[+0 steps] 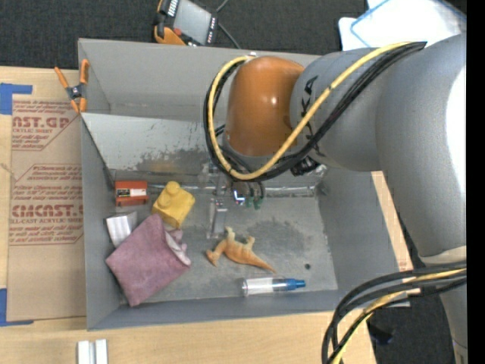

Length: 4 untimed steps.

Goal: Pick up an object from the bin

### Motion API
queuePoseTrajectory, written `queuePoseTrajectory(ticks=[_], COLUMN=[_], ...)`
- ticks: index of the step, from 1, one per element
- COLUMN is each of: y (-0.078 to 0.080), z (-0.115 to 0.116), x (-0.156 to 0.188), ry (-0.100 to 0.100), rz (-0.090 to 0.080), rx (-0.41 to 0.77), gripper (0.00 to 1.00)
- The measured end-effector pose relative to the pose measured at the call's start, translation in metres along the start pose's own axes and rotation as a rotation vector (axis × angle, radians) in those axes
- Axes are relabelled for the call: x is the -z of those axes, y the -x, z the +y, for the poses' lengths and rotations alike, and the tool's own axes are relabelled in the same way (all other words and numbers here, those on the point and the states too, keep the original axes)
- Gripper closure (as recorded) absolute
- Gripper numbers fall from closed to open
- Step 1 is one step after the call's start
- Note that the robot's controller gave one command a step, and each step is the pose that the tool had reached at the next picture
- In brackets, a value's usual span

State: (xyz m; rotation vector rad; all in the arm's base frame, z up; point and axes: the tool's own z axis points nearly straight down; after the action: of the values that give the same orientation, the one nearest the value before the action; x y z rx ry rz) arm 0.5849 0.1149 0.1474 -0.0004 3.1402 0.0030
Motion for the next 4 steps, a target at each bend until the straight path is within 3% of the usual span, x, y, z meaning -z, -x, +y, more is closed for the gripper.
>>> queuePoseTrajectory(ticks=[1,2,3,4], y=[0.000,-0.030,-0.024,-0.031], z=[0.000,-0.004,-0.001,0.043], x=[0.000,-0.076,-0.075,-0.026], ry=[0.000,0.000,0.000,-0.002], rz=[0.000,0.004,-0.001,0.002], rx=[0.000,0.073,0.057,0.100], gripper=[0.00,0.00,0.00,0.00])
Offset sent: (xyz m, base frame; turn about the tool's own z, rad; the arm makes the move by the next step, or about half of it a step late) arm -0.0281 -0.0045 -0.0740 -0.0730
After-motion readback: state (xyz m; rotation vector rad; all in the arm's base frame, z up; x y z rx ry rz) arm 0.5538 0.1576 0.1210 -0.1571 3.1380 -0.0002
